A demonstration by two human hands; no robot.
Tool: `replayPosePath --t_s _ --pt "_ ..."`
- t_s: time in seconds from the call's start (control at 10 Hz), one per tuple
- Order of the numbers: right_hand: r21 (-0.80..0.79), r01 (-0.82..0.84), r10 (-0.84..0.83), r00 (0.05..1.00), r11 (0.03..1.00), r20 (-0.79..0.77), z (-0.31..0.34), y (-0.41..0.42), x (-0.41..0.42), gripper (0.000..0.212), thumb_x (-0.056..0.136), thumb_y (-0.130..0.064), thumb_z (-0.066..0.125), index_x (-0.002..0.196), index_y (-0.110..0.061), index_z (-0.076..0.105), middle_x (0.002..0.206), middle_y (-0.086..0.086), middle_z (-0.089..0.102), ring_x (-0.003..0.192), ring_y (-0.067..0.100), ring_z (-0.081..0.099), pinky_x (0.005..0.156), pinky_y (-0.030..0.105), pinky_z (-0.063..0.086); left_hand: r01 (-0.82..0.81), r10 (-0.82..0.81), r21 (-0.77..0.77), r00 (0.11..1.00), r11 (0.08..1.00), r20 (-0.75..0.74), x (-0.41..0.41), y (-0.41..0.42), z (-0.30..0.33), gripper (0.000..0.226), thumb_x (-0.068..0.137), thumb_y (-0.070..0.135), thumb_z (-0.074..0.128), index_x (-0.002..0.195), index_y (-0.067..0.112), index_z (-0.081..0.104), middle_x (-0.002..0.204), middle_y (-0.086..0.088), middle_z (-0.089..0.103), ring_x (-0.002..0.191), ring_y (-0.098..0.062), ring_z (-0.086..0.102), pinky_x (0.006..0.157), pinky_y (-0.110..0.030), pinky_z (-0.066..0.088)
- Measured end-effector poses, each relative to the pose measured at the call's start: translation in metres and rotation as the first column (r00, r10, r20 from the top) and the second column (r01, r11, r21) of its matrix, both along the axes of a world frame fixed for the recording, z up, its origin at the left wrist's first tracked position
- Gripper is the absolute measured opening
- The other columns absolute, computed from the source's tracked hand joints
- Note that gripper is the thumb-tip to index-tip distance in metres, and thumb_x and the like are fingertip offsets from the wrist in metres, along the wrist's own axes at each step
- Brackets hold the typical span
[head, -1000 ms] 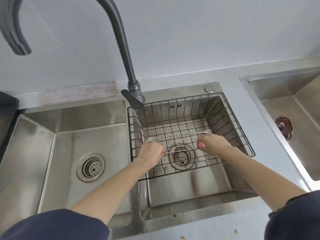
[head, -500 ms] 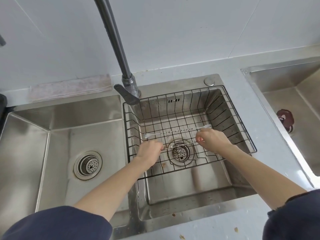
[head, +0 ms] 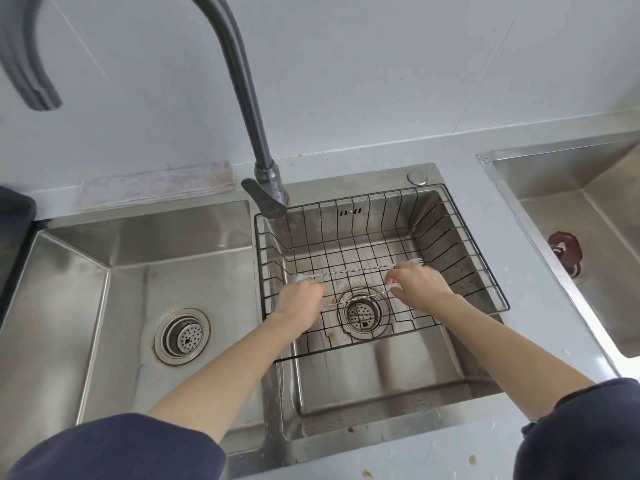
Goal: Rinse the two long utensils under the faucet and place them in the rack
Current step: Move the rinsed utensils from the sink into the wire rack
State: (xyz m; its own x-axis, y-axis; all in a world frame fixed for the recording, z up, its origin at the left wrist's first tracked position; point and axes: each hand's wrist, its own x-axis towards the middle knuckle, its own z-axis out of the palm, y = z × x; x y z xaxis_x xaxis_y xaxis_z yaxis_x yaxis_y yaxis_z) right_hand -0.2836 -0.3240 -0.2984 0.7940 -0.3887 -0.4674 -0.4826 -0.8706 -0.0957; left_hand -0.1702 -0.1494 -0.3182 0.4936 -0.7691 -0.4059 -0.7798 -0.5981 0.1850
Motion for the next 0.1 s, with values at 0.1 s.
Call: replayPosePath --t_s 0.1 --pt "0.004 0.001 -0.001 1.000 1.000 0.010 0.0043 0.0049 0.0052 0.029 0.093 -0.023 0.049 0.120 -0.019 0.057 0.128 0.006 0.055 0.116 0.031 0.053 0.094 0.040 0.045 -0.010 0.014 -0.066 0.998 0.998 0.057 0.0019 0.0022 0.0101 0.028 0.094 0.016 0.040 0.114 0.009 0.059 0.116 -0.010 0.065 0.106 -0.029 0.061 0.090 -0.039 0.051"
